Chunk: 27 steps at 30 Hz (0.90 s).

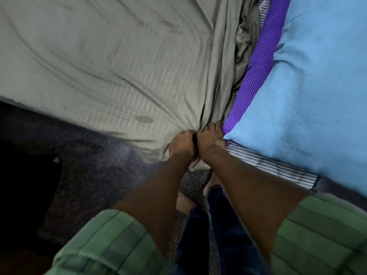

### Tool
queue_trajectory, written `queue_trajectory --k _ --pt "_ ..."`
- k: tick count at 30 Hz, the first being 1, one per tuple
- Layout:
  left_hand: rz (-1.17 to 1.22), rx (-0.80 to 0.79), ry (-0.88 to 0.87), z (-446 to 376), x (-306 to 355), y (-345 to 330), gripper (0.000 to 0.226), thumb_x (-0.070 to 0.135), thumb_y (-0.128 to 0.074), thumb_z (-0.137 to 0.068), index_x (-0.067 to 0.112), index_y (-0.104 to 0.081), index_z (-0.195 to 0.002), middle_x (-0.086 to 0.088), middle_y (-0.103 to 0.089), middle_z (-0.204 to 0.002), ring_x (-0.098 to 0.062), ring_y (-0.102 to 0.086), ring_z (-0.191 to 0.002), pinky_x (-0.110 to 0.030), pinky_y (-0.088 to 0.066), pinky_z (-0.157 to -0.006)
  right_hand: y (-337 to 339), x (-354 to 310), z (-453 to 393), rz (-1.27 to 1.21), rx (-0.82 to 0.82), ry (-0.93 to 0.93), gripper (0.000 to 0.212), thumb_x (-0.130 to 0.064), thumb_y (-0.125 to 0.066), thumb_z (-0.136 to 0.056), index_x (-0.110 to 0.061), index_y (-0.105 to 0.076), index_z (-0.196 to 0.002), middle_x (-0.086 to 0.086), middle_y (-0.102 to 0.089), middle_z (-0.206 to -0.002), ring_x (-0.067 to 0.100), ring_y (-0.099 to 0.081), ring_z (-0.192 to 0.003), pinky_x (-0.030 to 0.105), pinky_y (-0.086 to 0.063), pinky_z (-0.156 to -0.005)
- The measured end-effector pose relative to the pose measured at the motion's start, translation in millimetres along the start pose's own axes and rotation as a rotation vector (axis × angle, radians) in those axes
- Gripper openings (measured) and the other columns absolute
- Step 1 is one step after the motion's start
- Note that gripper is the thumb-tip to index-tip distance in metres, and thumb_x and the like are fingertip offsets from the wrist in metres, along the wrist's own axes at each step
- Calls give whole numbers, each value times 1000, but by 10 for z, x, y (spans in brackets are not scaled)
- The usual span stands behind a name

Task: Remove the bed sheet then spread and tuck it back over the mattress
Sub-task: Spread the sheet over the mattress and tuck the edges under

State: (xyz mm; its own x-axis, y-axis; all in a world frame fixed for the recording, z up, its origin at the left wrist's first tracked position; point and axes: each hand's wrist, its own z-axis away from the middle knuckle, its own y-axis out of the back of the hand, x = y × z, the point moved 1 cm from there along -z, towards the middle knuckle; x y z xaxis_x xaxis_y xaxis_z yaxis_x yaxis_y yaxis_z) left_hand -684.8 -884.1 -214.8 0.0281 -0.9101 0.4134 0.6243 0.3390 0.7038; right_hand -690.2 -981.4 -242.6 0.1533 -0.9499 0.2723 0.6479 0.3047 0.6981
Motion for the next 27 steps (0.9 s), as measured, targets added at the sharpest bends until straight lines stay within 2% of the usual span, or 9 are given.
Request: queue_trajectory --k 2,4,7,10,13,17,20,23,27 --pt "10 -50 12 22 7 64 26 26 -62 -91 16 -70 -114 -17 -70 -118 -36 -65 -111 -42 -53 -91 7 42 21 -159 -35 -38 47 -30 -43 -101 -15 -53 -145 10 -50 -150 34 -35 -143 54 -14 -123" --pt "8 -116 30 105 1 109 31 32 -60 -92 15 -69 -116 -18 -69 -121 -36 -64 -114 -41 -52 -94 13 66 207 -399 -59 -60 46 -28 -50 -95 -14 -55 -139 13 -51 -146 37 -39 -140 53 -26 -120" --pt "30 -143 58 411 163 350 51 47 -52 -85 10 -69 -116 -21 -69 -118 -38 -64 -113 -41 -52 -94 155 218 797 -731 59 -47 35 -26 -54 -90 -14 -56 -123 16 -57 -129 40 -52 -125 47 -44 -103" --pt "88 -100 132 762 437 645 36 32 -60 -89 14 -69 -119 -17 -69 -121 -34 -63 -116 -39 -51 -99 456 437 1409 -1049 71 -82 39 -20 -58 -89 -8 -54 -126 21 -56 -129 41 -49 -125 46 -39 -104" --pt "111 -101 108 1151 912 913 30 22 -62 -89 17 -71 -117 -12 -70 -122 -30 -64 -117 -35 -50 -97 703 744 1948 -1261 106 -233 43 -22 -63 -90 -9 -53 -131 19 -54 -130 39 -48 -126 44 -41 -103" --pt "151 -86 -30 1555 1747 1317 28 20 -62 -93 17 -71 -119 -6 -70 -125 -23 -64 -116 -29 -48 -99 967 1248 2459 -1439 176 -454 45 -24 -63 -95 -6 -53 -135 21 -58 -134 38 -54 -126 40 -44 -101" --pt "141 -108 -130 1665 2389 1637 23 24 -61 -95 19 -69 -117 -2 -72 -117 -20 -66 -110 -26 -50 -93 1191 1689 2659 -1516 224 -567 46 -25 -63 -94 -5 -53 -134 20 -59 -134 37 -56 -125 38 -44 -98" --pt "107 -101 -240 1747 2950 1873 21 24 -60 -96 19 -68 -115 3 -70 -116 -16 -65 -109 -23 -46 -84 1411 2073 2796 -1525 231 -606 35 -28 -58 -95 -4 -54 -121 20 -63 -125 38 -59 -118 39 -46 -93" --pt "43 -45 -312 1708 3526 2095 19 23 -60 -94 21 -71 -109 3 -70 -119 -17 -64 -111 -29 -51 -93 1713 2630 2818 -1527 252 -598 31 -26 -52 -99 -4 -55 -120 16 -64 -123 34 -62 -114 36 -49 -86"
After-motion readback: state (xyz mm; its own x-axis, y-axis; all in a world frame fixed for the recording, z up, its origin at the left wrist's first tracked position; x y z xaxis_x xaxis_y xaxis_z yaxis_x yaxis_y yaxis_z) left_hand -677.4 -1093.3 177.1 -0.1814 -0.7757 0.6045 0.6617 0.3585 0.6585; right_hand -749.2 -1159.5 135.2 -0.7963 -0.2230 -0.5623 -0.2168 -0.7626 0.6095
